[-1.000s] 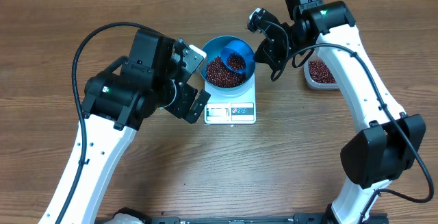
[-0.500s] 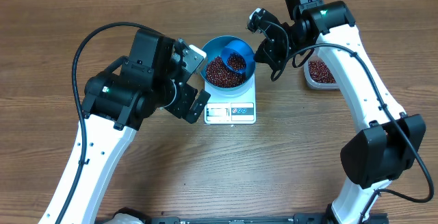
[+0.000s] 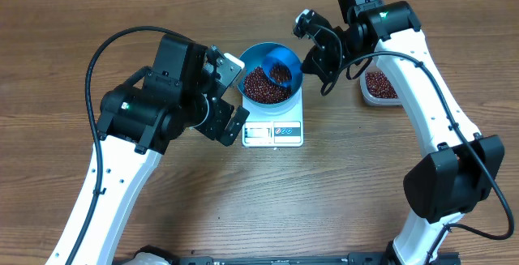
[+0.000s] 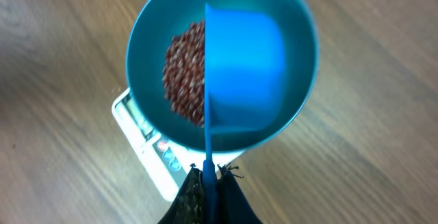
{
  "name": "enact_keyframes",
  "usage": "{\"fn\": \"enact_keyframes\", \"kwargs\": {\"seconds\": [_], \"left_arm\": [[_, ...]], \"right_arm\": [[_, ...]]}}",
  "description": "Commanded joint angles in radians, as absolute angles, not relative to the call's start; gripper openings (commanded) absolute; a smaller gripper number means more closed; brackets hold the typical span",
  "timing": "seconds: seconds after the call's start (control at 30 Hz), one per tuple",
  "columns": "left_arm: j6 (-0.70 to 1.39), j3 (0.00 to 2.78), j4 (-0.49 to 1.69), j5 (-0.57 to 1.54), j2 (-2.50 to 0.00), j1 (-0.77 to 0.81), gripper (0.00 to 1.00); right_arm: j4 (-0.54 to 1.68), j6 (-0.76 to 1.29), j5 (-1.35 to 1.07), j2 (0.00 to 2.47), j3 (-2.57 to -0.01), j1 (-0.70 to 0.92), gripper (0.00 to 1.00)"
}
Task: Scoop item into bowl and weigh 150g on scale
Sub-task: 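Shake the tilted scoop gently to add beans toward 150 g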
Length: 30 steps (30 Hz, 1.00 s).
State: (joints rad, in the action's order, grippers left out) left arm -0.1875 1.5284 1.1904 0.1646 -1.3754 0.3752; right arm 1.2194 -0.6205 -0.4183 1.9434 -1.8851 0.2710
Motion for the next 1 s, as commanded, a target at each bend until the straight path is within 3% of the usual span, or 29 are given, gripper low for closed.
{"fn": "enact_keyframes", "kwargs": {"seconds": [0.0, 0.97], "left_arm": [[-0.202, 1.534, 1.193, 0.173, -1.38, 0.373, 1.0], [-0.202, 1.534, 1.193, 0.173, -1.38, 0.373, 1.0]], "right_arm": [[1.197, -0.577, -0.426, 1.905, -1.915, 0.273, 0.04], [1.213, -0.601, -0.427, 1.905, -1.915, 0.274, 0.04]]}}
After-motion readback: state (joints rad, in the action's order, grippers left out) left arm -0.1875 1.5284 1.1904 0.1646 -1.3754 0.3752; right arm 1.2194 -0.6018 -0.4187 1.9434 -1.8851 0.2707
